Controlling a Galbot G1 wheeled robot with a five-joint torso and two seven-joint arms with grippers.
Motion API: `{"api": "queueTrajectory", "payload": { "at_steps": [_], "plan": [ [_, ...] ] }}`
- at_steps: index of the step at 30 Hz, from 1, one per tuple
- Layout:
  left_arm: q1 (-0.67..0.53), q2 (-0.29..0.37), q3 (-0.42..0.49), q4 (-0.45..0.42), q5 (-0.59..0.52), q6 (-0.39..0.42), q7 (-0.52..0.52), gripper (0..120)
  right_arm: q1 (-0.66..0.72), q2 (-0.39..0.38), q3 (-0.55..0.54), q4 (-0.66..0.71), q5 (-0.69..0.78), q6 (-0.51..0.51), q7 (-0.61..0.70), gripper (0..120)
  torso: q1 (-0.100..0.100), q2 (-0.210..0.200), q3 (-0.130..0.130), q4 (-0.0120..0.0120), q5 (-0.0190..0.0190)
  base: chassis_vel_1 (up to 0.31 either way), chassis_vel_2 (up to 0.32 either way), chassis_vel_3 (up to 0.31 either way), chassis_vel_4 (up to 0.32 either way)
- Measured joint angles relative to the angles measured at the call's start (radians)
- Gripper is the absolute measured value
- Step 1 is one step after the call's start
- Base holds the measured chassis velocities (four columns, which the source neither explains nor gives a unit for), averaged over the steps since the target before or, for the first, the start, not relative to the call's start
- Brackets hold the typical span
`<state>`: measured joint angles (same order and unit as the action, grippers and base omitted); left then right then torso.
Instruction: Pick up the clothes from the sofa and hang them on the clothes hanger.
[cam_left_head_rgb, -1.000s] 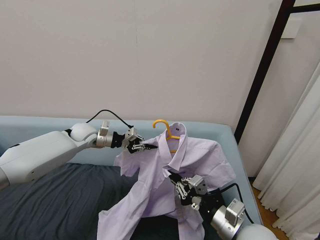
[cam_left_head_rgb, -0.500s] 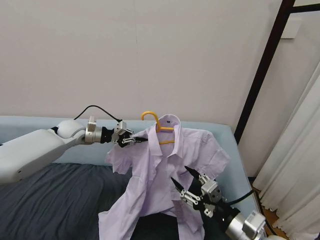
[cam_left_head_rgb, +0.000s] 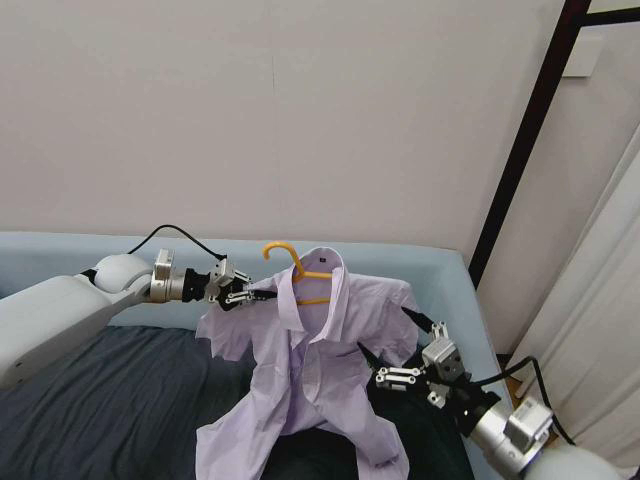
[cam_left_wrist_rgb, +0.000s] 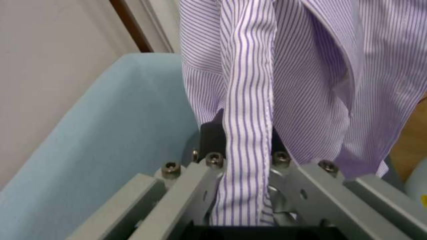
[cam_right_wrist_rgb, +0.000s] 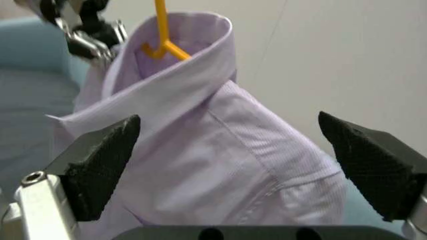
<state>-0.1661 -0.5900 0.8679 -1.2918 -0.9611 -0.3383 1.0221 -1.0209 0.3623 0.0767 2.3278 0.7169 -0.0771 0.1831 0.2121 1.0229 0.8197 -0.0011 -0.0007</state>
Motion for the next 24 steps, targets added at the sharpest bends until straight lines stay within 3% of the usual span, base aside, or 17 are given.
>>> {"api": "queueTrajectory", "payload": {
  "at_steps": [4,6,11,24],
  "plan": [
    [0.014,-0.007,-0.009,-0.01,0.018,-0.007,0.006,1,0.12,-0.089,-0.039,-0.029,0.136,-0.052,-0.065,100,0.0,0.0,0.0,-0.0004,0.0,0.0,0.0,0.0,0.0],
    [0.02,-0.023,-0.011,-0.012,0.03,-0.011,0.011,1,0.217,-0.147,-0.058,-0.066,0.261,-0.112,-0.13,100,0.0,0.0,0.0,0.0007,-0.0002,0.0,0.0,0.0,0.0],
    [0.019,-0.067,0.003,-0.009,0.045,-0.02,0.025,1,0.25,-0.174,-0.036,-0.099,0.354,-0.19,-0.197,100,0.0,0.0,0.0,-0.0007,0.0001,0.0,0.0,0.0,0.0],
    [0.02,-0.1,0.025,-0.052,0.058,-0.022,0.03,1,0.233,-0.205,-0.063,-0.076,0.256,-0.263,-0.292,98,0.0,0.0,0.0,-0.0001,0.0001,0.0,0.0,0.0,0.0]
  ]
}}
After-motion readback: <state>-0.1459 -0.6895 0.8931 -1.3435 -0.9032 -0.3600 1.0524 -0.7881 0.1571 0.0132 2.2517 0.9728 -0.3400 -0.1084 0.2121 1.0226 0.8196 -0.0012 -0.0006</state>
